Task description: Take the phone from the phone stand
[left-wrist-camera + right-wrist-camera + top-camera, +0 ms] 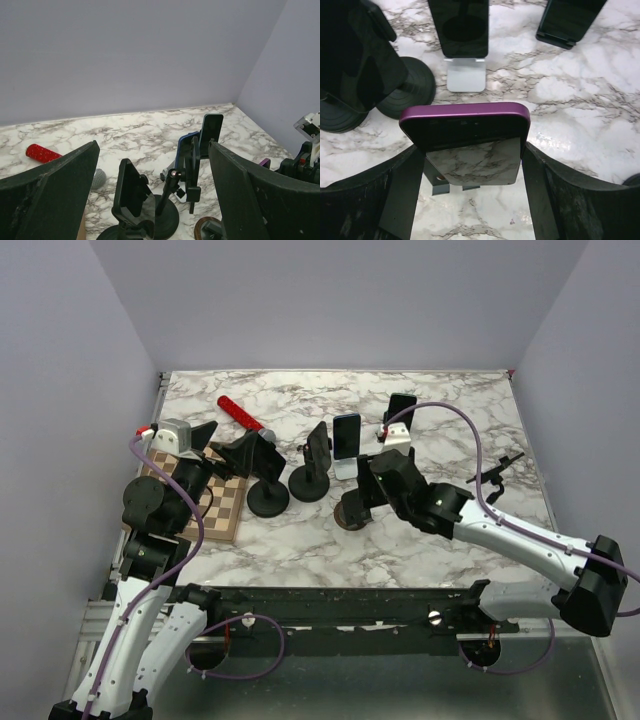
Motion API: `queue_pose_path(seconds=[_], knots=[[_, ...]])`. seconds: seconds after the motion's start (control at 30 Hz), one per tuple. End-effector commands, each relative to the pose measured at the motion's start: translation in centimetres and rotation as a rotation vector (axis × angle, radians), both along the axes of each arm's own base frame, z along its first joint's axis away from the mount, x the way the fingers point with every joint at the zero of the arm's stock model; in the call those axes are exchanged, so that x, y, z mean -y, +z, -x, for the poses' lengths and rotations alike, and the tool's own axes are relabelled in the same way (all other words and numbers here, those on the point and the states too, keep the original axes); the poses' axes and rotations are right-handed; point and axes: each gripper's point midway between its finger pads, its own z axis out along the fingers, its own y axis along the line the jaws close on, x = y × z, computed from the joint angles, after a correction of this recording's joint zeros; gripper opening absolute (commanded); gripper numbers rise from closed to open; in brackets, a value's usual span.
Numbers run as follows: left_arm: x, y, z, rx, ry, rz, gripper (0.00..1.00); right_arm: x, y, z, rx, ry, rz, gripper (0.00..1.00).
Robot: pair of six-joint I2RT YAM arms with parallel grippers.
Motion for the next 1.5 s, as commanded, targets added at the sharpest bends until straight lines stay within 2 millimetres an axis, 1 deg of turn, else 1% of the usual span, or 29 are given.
queue_pose_path(seconds=[0.0, 0.23, 0.3, 0.4, 0.5, 0.67, 0.87, 0.97, 1.03, 1.07, 1.13, 1.23, 1.33, 1.43, 1.47], knots=[[-0.5, -0.2, -0.2, -0.002, 0.024, 0.008, 0.99, 2.7, 2.1, -0.5, 0.074, -0.111, 0.046, 0.01], [-0.5, -0.2, -0.1, -0.003, 0.027, 0.01, 0.98, 5.1, 1.5, -0.9, 0.055, -0.19, 0.112, 0.01], [-0.5, -0.2, -0.1, -0.004, 0.028, 0.011, 0.98, 5.4, 1.3, -0.9, 0.04, -0.193, 0.107, 0.01], [-0.6, -0.2, -0.2, -0.005, 0.033, 0.012, 0.99, 5.0, 1.0, -0.7, 0.008, -0.17, 0.096, 0.01], [-0.7, -0.2, -0.2, -0.005, 0.04, 0.013, 0.99, 4.6, 0.7, 0.1, -0.06, -0.151, 0.083, 0.01], [-1.0, -0.3, -0.3, -0.013, 0.053, 0.014, 0.98, 3.0, 0.2, 2.5, -0.215, -0.079, 0.02, 0.01], [-1.1, -0.4, -0.4, -0.022, 0.062, 0.018, 0.99, -1.5, 0.2, 5.8, -0.374, 0.15, -0.134, 0.0], [-1.2, -0.5, -0.5, -0.026, 0.068, 0.019, 0.99, -3.5, 0.2, 6.7, -0.437, 0.217, -0.186, 0.01], [-1.3, -0.4, -0.5, -0.025, 0.074, 0.02, 0.99, -5.3, 0.5, 7.2, -0.467, 0.262, -0.241, 0.01], [-1.3, -0.4, -0.5, -0.023, 0.077, 0.02, 0.98, -6.5, 0.8, 8.0, -0.494, 0.305, -0.284, 0.01], [-1.5, -0.3, -0.5, -0.02, 0.087, 0.02, 0.99, -8.6, 1.0, 8.5, -0.51, 0.334, -0.343, 0.01], [-1.7, -0.2, -0.5, -0.018, 0.097, 0.022, 0.99, -10.7, 0.0, 8.8, -0.544, 0.307, -0.384, 0.01], [-1.8, -0.2, -0.5, -0.016, 0.101, 0.023, 0.99, -12.7, -1.9, 9.4, -0.597, 0.262, -0.404, 0.01], [-1.9, -0.2, -0.5, -0.015, 0.105, 0.024, 0.99, -14.1, -3.6, 9.1, -0.602, 0.162, -0.424, 0.01], [-1.9, -0.6, -0.5, -0.032, 0.108, 0.02, 0.98, -14.5, -4.2, 9.1, -0.605, 0.133, -0.427, 0.01]])
